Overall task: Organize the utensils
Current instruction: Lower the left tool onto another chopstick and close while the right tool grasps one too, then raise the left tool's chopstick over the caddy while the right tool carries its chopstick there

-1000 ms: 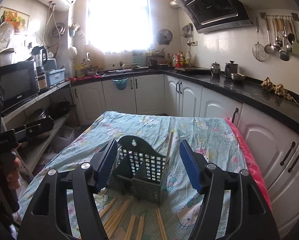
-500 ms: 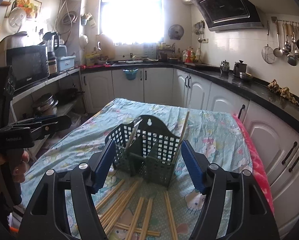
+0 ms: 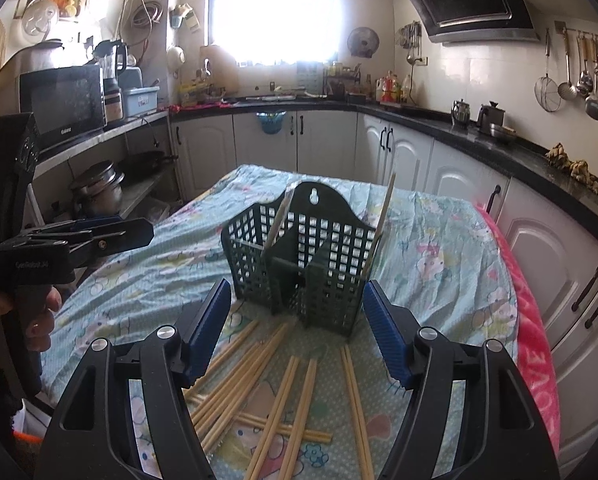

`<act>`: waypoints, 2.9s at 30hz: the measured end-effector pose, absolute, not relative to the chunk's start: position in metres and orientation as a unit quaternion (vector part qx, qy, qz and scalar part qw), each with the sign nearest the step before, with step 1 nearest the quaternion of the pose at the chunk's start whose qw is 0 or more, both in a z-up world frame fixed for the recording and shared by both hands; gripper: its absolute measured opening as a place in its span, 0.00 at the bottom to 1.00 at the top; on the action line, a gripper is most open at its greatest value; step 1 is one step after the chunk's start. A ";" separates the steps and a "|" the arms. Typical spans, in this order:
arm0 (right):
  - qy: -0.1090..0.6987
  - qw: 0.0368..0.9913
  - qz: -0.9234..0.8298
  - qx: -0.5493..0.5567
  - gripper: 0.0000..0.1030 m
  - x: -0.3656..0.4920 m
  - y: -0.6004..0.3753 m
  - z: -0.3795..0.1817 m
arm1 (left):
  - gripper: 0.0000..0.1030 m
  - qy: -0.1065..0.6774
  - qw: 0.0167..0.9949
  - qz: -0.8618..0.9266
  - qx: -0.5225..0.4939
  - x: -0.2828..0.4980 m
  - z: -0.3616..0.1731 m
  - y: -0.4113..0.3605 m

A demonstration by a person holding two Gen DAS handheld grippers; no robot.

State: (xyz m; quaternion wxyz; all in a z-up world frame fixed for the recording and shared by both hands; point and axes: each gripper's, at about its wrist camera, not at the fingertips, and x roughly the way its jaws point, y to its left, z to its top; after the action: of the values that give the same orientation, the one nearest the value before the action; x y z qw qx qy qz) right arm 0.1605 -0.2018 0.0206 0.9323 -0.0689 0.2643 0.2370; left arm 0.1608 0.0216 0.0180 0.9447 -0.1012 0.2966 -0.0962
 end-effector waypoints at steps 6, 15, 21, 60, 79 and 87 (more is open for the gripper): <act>0.288 0.925 0.239 -0.069 0.64 0.160 -0.203 0.004 | 0.90 0.318 0.938 -0.101 -0.091 0.164 0.000 0.014; 0.315 0.916 0.236 -0.075 0.62 0.164 -0.205 -0.016 | 0.90 0.346 0.929 -0.105 -0.079 0.174 -0.021 0.004; 0.334 0.910 0.232 -0.078 0.58 0.170 -0.207 -0.030 | 0.89 0.368 0.921 -0.108 -0.074 0.182 -0.038 -0.001; 0.493 0.838 0.228 -0.045 0.17 0.265 -0.196 -0.116 | 0.25 0.504 0.846 -0.107 -0.140 0.272 -0.121 -0.008; 0.437 0.866 0.243 -0.013 0.09 0.228 -0.214 -0.062 | 0.04 0.504 0.832 -0.119 -0.200 0.268 -0.120 0.038; 0.409 0.875 0.258 -0.022 0.09 0.213 -0.212 -0.037 | 0.03 0.464 0.851 -0.124 -0.214 0.241 -0.090 0.064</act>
State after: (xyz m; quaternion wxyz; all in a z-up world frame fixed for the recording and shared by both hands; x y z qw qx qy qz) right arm 0.2133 -0.2116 -0.0366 0.8749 -0.0218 0.4093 0.2579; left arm 0.2415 0.0644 -0.0896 0.8506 -0.2141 0.4639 -0.1242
